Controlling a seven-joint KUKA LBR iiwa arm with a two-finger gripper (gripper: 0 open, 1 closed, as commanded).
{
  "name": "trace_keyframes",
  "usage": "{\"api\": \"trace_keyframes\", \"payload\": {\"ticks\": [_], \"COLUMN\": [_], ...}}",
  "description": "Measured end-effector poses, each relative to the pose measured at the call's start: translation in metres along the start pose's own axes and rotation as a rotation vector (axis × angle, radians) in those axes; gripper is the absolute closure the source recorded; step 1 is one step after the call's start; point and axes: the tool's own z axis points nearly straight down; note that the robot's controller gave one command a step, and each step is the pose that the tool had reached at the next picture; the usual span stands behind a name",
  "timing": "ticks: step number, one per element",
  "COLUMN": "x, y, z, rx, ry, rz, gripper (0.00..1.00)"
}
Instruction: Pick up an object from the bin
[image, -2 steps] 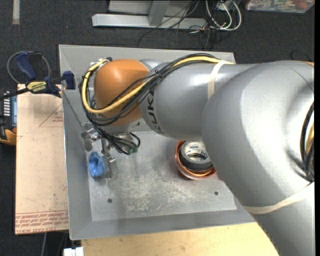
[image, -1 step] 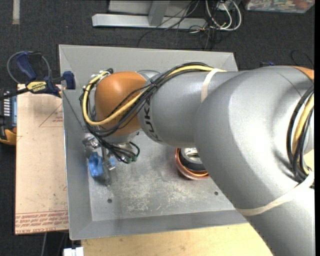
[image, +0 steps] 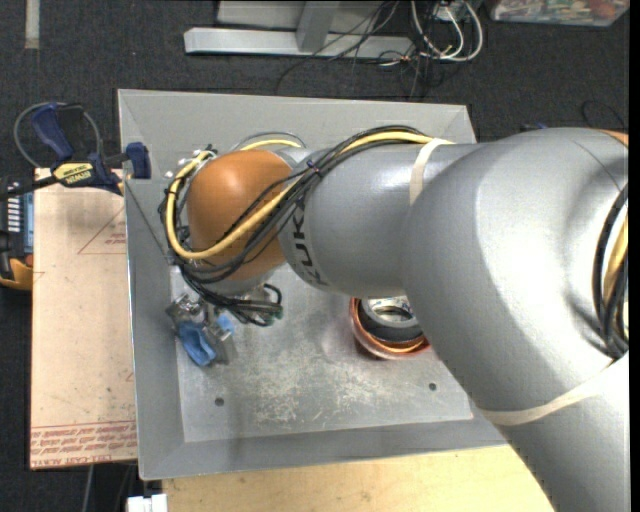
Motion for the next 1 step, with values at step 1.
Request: {"api": "trace_keyframes", "payload": {"ticks": [1], "x": [0.0], "y": [-0.0001], "z": [0.0], "rx": [-0.001], "ry": [0.0], "rz": [0.001], "gripper": [1.0]}}
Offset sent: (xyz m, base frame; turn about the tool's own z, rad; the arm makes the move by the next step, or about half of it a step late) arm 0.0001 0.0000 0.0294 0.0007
